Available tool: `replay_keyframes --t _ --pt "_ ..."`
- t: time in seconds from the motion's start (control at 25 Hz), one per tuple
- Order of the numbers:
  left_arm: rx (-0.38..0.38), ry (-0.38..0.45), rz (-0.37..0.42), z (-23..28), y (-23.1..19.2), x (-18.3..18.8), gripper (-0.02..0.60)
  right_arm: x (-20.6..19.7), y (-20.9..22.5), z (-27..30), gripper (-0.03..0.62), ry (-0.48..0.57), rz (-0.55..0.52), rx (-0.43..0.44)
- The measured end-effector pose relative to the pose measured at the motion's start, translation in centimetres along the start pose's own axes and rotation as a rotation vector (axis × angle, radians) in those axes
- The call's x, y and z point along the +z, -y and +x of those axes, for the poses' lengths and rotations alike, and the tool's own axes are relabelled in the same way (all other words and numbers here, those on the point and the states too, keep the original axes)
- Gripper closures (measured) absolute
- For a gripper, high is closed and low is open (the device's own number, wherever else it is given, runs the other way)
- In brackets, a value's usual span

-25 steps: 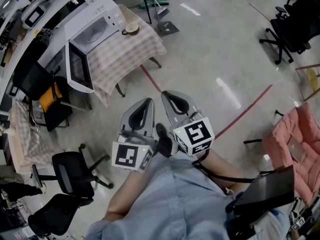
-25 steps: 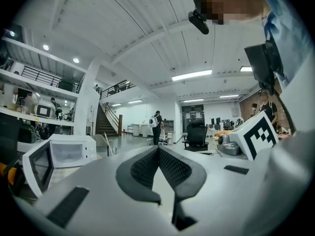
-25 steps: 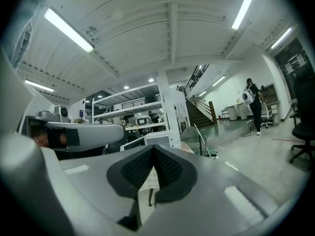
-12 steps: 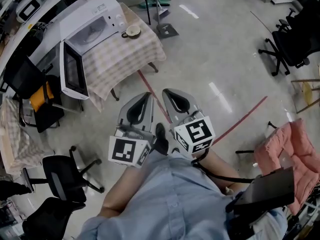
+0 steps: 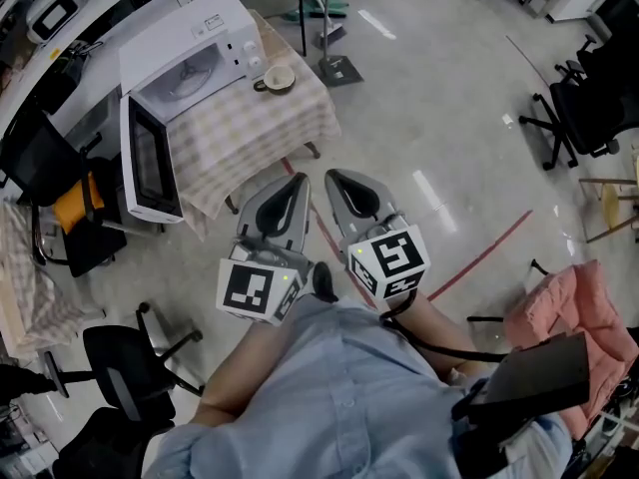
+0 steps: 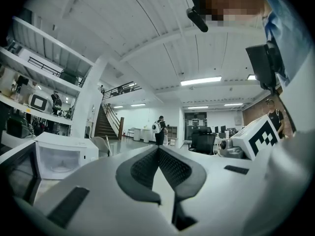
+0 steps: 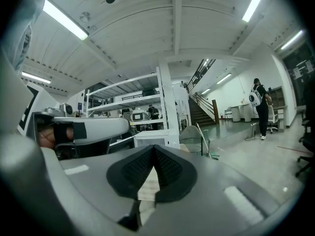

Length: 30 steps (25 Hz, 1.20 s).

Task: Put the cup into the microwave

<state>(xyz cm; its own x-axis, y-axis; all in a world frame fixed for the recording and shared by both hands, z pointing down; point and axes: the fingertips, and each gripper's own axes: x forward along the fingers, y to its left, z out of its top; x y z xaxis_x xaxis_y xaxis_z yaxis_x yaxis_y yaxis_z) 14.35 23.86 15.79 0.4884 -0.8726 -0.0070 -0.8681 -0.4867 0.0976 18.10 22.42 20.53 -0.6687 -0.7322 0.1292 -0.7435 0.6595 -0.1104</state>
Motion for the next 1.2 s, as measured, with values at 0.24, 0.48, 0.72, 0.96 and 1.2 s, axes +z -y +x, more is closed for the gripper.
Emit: replay_keyframes --t 0.24,0.48,0.72,0.96,1.2 --pt "-0.019 0.033 -0.013 2.0 -2.9 0.9 0.577 1.2 0.8 2.8 0.594 0.000 -0.032 -0.021" --pt "-0.038 0.043 -0.037 3.4 -4.0 0.7 0.577 1.4 1.8 4.3 0.594 -0.015 -0.046 -0.042" --pt "-0.039 0.035 -0.052 4.4 -4.8 0.5 0.577 1.5 2.3 5.4 0.594 -0.032 -0.048 -0.040" --pt "-0.030 0.014 -0.051 6.3 -5.5 -0.1 0.576 1.3 3.8 6.7 0.594 -0.032 -0.032 -0.030" --pt "0.011 -0.015 -0.049 10.0 -6.7 -1.2 0.577 1.1 7.1 9.2 0.594 -0.035 -0.018 0.012"
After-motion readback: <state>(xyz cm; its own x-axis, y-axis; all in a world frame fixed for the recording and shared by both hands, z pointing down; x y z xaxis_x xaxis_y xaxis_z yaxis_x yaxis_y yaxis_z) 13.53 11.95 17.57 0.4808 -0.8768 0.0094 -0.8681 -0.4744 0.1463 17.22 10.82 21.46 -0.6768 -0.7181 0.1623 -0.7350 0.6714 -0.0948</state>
